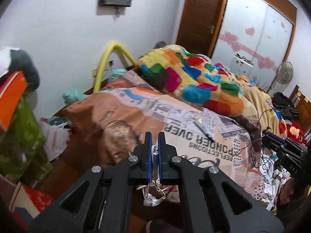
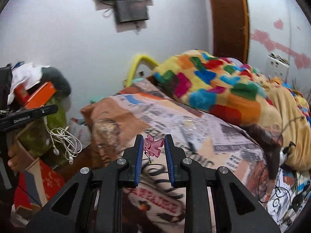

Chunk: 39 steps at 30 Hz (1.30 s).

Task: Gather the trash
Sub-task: 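Carry the earphones and pink clip over the white floor bin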

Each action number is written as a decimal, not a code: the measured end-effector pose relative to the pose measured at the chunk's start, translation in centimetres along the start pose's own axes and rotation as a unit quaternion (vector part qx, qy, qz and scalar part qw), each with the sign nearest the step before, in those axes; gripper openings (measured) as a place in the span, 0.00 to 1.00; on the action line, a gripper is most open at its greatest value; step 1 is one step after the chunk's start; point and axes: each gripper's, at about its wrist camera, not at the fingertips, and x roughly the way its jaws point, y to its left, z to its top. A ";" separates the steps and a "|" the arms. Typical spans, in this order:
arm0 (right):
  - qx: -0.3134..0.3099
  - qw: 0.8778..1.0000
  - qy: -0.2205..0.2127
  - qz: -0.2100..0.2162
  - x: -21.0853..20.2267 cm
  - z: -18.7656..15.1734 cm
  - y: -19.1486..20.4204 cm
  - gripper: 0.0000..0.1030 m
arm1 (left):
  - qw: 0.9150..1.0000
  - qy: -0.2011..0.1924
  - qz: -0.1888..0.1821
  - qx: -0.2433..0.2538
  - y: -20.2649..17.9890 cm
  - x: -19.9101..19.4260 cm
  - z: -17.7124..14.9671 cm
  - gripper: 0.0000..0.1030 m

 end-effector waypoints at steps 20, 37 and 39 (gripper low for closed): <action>-0.109 0.985 0.042 0.125 3.3 -2.0 17.7 0.19 | 0.994 0.024 0.077 -0.076 14.3 -8.0 -10.5 0.03; -0.190 0.953 0.174 0.160 12.5 -9.1 27.3 0.20 | 0.969 0.150 0.081 -0.177 22.6 0.6 -19.8 0.03; -0.194 0.948 0.194 0.161 14.0 -10.1 27.9 0.20 | 0.966 0.162 0.082 -0.184 23.2 1.5 -20.6 0.03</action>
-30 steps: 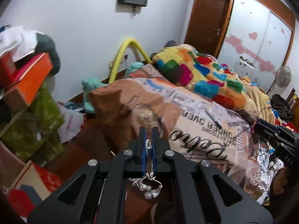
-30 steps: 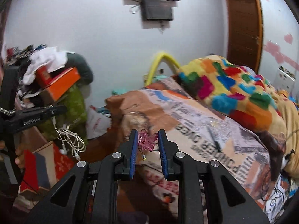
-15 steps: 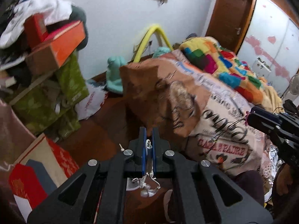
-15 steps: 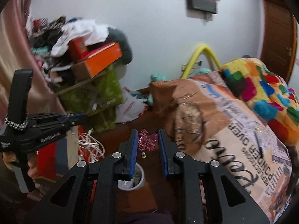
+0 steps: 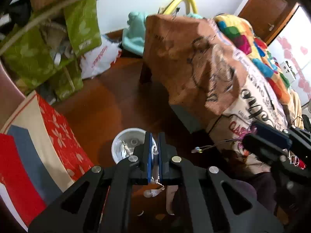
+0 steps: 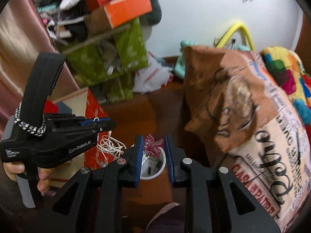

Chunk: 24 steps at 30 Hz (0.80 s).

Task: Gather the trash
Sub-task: 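Carry the earphones and pink clip over the white floor bin, then open both tools to drop the earphones and pink clip into the bin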

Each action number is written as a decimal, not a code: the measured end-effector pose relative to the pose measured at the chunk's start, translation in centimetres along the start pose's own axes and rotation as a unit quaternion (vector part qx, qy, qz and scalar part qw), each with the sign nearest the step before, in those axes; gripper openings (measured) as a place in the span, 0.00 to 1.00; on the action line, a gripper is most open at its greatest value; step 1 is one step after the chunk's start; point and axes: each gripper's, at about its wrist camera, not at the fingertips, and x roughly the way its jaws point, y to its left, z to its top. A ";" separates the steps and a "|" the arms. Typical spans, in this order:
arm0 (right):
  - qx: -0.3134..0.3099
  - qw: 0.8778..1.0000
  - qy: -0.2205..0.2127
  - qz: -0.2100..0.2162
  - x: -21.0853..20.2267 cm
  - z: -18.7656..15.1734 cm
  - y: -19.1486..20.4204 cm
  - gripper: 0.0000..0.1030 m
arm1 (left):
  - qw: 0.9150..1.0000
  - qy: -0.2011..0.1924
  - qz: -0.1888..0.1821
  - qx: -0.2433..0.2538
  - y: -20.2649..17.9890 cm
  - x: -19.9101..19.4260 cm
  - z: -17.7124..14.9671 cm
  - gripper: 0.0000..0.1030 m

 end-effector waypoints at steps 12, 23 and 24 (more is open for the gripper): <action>0.001 0.992 0.122 0.024 10.0 -0.6 0.0 0.20 | 0.996 0.072 0.005 -0.050 3.2 7.1 -1.0 0.03; 0.001 0.983 0.174 0.066 14.0 -0.6 0.1 0.21 | 0.989 0.120 -0.016 -0.080 4.9 11.1 -1.6 0.04; 0.002 0.981 0.178 0.071 14.3 -0.6 0.0 0.21 | 0.989 0.124 -0.021 -0.082 5.0 11.1 -1.6 0.04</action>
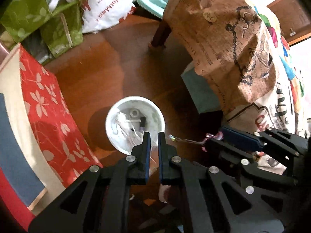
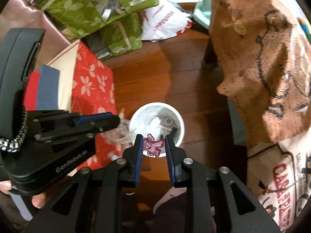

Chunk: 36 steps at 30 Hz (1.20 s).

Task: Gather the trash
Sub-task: 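Open both tools to drop the earphones and pink clip into the bin, then move both open tools back over the items on the bed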

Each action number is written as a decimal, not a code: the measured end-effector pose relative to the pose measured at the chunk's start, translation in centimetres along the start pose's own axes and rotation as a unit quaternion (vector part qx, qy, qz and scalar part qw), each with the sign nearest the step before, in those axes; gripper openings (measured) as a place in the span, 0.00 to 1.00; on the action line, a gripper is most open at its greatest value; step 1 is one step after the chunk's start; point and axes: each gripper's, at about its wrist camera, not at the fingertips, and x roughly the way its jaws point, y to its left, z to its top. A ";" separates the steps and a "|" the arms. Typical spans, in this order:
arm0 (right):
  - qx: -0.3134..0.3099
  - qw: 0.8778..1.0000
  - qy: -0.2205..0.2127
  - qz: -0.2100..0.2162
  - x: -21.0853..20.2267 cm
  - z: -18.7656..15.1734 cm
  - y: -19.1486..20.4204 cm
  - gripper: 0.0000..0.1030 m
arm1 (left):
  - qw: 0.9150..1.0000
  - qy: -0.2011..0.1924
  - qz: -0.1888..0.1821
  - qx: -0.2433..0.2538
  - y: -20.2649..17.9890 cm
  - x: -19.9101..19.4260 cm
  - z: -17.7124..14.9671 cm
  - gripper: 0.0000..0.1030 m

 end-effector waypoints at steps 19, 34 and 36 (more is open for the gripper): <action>-0.012 0.999 -0.038 -0.034 -4.4 -1.6 0.0 0.33 | 0.997 -0.053 0.037 0.032 -1.6 -6.1 -1.4 0.05; -0.022 0.980 -0.190 -0.062 -17.2 -5.9 0.8 0.33 | 0.976 -0.192 0.051 0.085 -8.3 -18.1 -5.7 0.05; -0.019 0.975 -0.210 -0.064 -18.9 -6.6 0.8 0.33 | 0.972 -0.209 0.053 0.091 -9.3 -19.4 -6.4 0.05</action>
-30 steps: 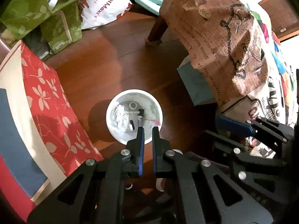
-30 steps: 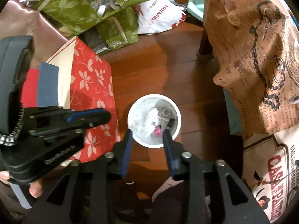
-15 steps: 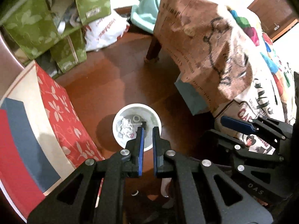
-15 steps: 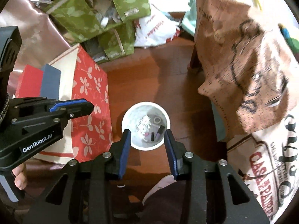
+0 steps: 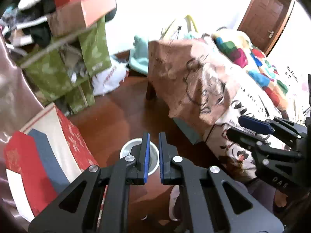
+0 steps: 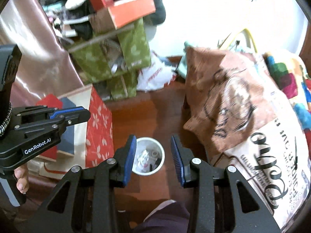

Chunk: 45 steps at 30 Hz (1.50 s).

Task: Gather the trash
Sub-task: 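Move both open tools back over the items on the bed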

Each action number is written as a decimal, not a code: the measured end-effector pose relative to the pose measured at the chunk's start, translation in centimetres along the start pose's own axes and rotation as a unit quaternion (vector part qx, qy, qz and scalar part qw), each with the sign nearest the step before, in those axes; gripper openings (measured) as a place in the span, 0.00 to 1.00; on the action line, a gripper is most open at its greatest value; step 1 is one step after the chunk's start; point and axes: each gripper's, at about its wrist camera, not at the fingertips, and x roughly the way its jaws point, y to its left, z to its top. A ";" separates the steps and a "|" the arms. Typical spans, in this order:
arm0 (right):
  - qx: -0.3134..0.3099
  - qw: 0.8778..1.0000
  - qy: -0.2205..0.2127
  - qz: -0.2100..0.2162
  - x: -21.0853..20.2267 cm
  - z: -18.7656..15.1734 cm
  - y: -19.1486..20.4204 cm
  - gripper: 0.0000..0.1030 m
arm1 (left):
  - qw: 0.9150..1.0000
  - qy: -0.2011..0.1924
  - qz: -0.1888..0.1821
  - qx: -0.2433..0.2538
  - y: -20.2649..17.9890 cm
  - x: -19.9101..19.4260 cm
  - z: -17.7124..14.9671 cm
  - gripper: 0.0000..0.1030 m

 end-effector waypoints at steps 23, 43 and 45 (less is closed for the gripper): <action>0.077 0.979 -0.162 -0.096 -16.3 -4.0 -10.6 0.34 | 0.987 -0.132 -0.023 0.089 -16.2 -8.5 2.6 0.66; 0.235 0.921 -0.164 -0.265 -20.6 -10.7 -30.1 0.43 | 0.970 -0.137 -0.092 0.179 -35.4 0.7 8.4 0.67; 0.254 0.918 -0.153 -0.262 -19.8 -11.6 -31.7 0.43 | 0.971 -0.109 -0.107 0.184 -37.1 3.2 8.6 0.67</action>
